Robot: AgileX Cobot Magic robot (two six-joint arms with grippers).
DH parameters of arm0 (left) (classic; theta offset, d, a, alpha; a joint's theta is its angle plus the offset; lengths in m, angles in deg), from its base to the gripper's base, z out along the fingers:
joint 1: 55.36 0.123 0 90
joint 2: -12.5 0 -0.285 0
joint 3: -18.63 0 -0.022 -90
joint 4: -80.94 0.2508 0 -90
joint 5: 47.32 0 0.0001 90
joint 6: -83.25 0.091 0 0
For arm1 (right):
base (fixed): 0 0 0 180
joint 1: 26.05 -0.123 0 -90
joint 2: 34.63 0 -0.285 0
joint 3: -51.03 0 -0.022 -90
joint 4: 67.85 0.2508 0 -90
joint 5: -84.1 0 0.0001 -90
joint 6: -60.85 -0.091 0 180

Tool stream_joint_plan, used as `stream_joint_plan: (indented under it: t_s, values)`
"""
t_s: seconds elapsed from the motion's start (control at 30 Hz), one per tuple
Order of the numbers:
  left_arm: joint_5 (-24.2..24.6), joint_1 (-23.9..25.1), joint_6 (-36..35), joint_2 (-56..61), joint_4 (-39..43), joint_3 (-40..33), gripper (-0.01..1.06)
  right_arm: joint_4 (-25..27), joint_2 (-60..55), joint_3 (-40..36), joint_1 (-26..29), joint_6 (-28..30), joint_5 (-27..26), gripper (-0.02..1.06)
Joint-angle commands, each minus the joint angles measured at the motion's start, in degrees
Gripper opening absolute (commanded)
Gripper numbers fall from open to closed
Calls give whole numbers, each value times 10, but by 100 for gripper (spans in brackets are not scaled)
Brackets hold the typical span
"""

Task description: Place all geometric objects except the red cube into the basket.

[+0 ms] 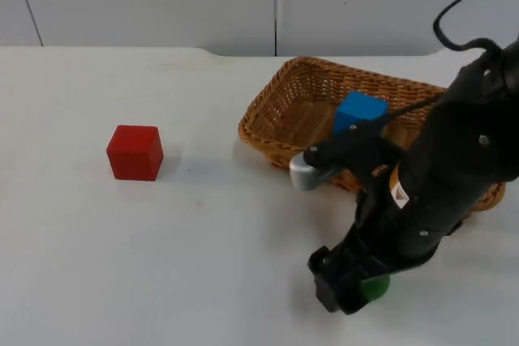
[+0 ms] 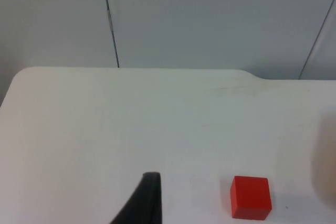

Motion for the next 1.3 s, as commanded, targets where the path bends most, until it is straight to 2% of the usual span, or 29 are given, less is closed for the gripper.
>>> stream_joint_plan:
  t_s: [0.0, 0.07, 0.2, 0.33, 0.37, 0.47, 0.5, 0.57, 0.8, 1.0, 1.07, 1.1, 1.2, 1.27]
  values:
    - [-10, 2, 0, 2, 4, -2, 104, 50, 0, 2, 9, 59, 6, 105]
    - [-10, 2, 0, 2, 4, -2, 104, 65, 0, 2, 14, 80, 5, 105]
    - [-10, 2, 0, 2, 4, -2, 104, 65, 0, 2, 14, 83, 5, 105]
    - [-10, 2, 0, 2, 5, -2, 104, 65, -3, 2, 14, 85, 6, 96]
    - [-10, 2, 0, 2, 5, -2, 104, 65, -5, 2, 14, 85, 6, 90]
    - [-10, 2, 0, 2, 5, -2, 104, 65, -13, 2, 14, 85, 17, 41]
    - [-10, 2, 0, 2, 5, -2, 104, 65, -13, 2, 14, 85, 17, 41]
    - [-10, 2, 0, 2, 5, -2, 104, 65, -13, 2, 14, 75, 17, 2]
    - [-11, 2, 0, 2, 4, -2, 104, 62, 31, 2, 12, 58, 20, 7]
    - [-11, 2, 0, 2, 13, -2, 104, 59, 152, 2, 12, 51, 33, 7]
    - [-11, 2, 0, 2, 16, -2, 104, 36, 223, 2, 14, 29, 27, 7]
    - [-11, 2, 0, 2, 16, -2, 104, 36, 223, 2, 14, 29, 27, 7]
    - [-12, 2, 0, 2, 16, -2, 104, -59, 282, 2, 36, -60, 21, 7]
    - [-14, 2, 0, 2, 16, -2, 104, -79, 290, 2, 49, -79, 19, 7]
